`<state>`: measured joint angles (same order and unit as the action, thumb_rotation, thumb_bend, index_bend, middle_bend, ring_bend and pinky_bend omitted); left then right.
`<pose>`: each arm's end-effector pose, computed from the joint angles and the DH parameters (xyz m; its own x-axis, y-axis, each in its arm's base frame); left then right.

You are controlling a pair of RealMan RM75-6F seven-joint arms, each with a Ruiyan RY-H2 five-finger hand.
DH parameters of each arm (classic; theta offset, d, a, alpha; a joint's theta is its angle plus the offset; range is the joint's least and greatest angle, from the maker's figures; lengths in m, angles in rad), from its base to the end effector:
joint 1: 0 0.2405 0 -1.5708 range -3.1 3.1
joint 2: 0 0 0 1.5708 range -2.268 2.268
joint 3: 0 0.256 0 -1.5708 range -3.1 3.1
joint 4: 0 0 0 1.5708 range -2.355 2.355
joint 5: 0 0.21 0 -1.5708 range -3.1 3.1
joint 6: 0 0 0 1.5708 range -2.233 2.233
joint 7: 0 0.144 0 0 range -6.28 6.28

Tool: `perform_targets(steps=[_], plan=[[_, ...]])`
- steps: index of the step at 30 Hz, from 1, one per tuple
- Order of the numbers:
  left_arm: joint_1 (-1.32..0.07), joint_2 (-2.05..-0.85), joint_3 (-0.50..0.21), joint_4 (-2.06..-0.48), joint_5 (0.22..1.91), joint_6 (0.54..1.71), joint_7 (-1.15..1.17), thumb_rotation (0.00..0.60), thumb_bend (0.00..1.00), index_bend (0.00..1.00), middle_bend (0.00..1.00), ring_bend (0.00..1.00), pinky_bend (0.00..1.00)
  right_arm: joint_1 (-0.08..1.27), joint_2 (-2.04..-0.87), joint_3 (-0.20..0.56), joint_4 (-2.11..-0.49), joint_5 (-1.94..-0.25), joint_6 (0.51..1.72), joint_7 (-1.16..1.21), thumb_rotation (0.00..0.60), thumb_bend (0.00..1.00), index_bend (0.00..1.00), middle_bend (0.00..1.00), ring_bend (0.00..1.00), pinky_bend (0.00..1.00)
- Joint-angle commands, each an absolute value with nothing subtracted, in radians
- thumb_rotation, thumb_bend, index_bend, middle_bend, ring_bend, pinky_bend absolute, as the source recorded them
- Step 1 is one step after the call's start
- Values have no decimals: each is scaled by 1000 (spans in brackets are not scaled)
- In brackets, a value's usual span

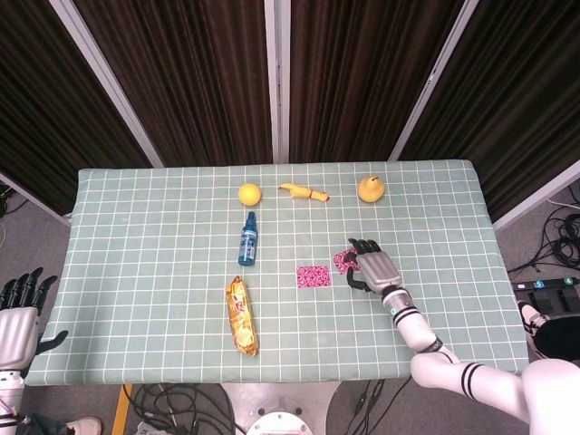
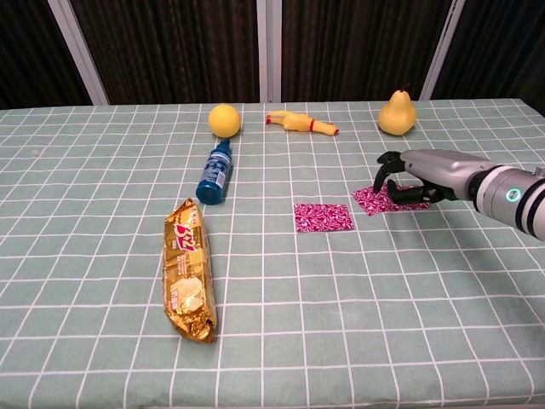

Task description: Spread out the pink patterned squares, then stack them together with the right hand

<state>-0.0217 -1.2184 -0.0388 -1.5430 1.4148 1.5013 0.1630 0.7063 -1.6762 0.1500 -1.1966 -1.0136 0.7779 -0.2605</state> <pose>-0.3373 0.1577 0.1382 0.5063 0.0439 0.8612 0.8517 0.1309 -0.5074 -0.2159 -0.3490 -0.0578 0.4183 -0.4451 0.7918 -0.9083 -0.2142 0.3594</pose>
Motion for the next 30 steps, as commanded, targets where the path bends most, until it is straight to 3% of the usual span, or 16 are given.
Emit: perform_targets(steps=[1,12,25,30], plan=[[-20,-1217,-37,-1546,1417,1504,165,600,11,204,156,88,99,713,-1682,155,-1167,-997,762,-261,184,674,293,15,0,0],[-15,-1210,-35,-1562,1416,1508,180,600,10,205,156,88,98,718,-1710,137,-1105,-994,728,-261,190,670,292,16,0,0],[-22,-1206,-35,-1573,1426,1504,195,600,11,205,156,88,99,645,-1549,48,-1338,-1080,800,-293,189,670,289,16,0,0],[-24,-1206,-36,-1577,1427,1504,199,600,11,204,156,88,99,653,-1537,83,-1351,-1066,820,-291,187,669,289,16,0,0]])
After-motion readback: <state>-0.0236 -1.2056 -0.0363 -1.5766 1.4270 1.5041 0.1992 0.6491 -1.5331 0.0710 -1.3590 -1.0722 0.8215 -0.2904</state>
